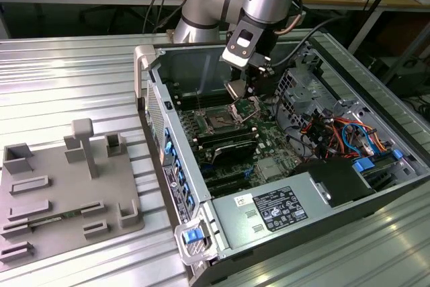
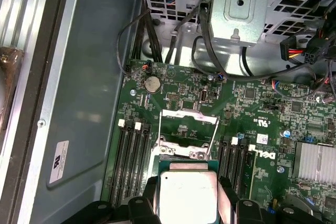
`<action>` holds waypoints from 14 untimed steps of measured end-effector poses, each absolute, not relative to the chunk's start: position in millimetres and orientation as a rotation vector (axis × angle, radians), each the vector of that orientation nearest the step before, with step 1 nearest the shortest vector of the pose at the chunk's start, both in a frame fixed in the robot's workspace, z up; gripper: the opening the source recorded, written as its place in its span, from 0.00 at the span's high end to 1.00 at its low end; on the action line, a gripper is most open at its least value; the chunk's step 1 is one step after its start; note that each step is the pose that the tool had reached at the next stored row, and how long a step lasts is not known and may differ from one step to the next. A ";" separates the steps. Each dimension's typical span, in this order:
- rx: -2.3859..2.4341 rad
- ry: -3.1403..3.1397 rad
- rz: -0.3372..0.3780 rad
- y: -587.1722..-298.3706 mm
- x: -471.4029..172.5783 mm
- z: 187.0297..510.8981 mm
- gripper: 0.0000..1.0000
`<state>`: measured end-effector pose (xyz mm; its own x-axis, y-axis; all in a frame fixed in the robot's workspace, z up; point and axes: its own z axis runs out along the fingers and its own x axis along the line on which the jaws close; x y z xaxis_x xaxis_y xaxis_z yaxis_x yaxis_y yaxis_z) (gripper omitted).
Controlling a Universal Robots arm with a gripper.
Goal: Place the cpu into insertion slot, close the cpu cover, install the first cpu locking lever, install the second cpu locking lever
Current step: 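Place the cpu into insertion slot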
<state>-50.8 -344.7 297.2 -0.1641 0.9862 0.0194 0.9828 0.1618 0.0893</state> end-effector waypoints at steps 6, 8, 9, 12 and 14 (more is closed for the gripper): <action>2.037 2.330 0.124 -344.7 -50.8 293.9 0.46; 2.070 2.299 0.123 -344.7 -50.8 290.7 0.46; 2.097 2.273 0.122 -344.7 -51.0 287.9 0.46; 2.114 2.257 0.122 -344.5 -53.9 284.8 0.46; 2.119 2.252 0.121 -344.4 -55.9 282.6 0.46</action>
<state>-55.9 -344.4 282.6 -0.0616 0.9979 0.0194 0.9942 0.0596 0.0894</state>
